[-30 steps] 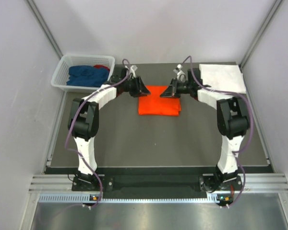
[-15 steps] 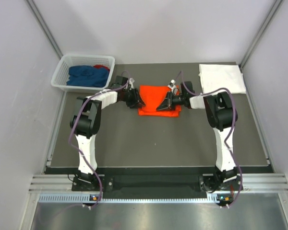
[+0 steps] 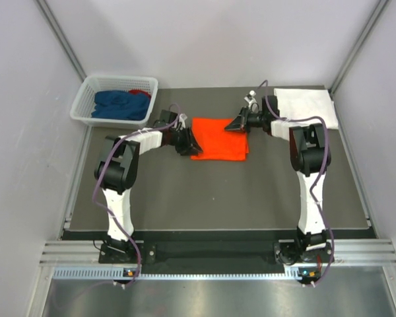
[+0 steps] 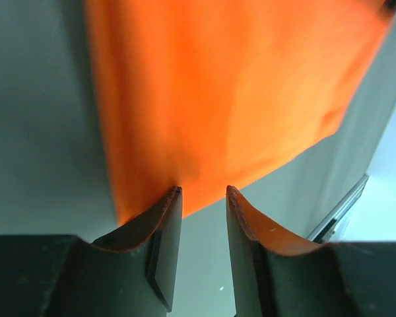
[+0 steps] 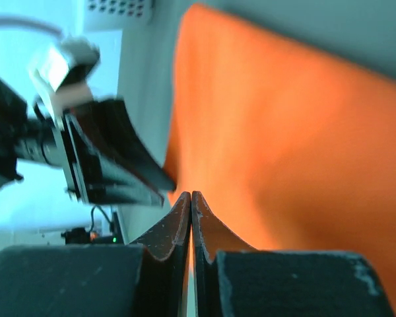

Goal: Fold and stack the t-shirts
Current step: Fold the tshirt

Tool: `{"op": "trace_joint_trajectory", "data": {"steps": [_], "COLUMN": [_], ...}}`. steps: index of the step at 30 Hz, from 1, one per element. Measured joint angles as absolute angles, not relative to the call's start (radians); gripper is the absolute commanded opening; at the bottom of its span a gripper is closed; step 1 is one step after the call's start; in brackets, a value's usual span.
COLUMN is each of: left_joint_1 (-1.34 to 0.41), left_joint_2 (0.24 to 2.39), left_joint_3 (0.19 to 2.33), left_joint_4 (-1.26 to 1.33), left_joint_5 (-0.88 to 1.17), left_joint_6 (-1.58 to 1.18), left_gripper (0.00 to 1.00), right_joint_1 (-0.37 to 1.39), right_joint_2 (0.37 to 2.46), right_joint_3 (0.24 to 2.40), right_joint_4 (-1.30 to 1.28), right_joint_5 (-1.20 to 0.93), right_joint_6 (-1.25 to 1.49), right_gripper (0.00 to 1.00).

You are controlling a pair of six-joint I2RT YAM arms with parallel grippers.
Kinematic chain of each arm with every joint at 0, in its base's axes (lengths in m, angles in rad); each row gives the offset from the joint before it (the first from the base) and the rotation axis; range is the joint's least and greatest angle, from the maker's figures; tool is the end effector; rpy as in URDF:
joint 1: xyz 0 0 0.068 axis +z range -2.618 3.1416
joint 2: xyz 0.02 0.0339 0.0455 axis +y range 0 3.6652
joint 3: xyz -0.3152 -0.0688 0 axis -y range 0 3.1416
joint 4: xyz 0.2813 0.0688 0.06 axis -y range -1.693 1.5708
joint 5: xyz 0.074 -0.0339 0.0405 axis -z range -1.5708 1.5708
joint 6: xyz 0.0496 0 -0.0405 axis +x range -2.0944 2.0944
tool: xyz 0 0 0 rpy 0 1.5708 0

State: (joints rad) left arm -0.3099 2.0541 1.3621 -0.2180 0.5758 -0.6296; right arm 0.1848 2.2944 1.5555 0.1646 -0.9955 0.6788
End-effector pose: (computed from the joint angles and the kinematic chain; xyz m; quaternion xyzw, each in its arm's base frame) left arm 0.4606 -0.1759 0.1680 -0.0534 0.9101 -0.3803 0.1558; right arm 0.5446 0.1441 0.1498 -0.0325 0.8042 0.5566 0.2058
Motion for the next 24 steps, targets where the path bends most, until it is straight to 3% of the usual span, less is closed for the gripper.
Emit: {"op": "trace_joint_trajectory", "data": {"steps": [11, 16, 24], "left_joint_1": [-0.313, -0.296, -0.266], "left_joint_2": [2.038, 2.073, 2.283], "left_joint_3": [1.324, 1.53, 1.826], "left_joint_4": [-0.246, -0.305, -0.171], "left_joint_5": [0.529, 0.51, 0.516], "left_joint_6": [-0.654, -0.641, -0.669], "left_gripper": [0.39, 0.4, 0.4], "right_joint_1": [0.145, 0.142, 0.141], "right_joint_2": [2.403, 2.344, 2.308], "right_joint_3": [1.541, 1.512, 1.561], "right_joint_4": [0.277, 0.276, 0.279], "right_joint_5": [-0.943, -0.912, -0.845], "right_joint_6": [0.827, 0.839, 0.833], "right_gripper": [0.0, 0.0, 0.0]}}
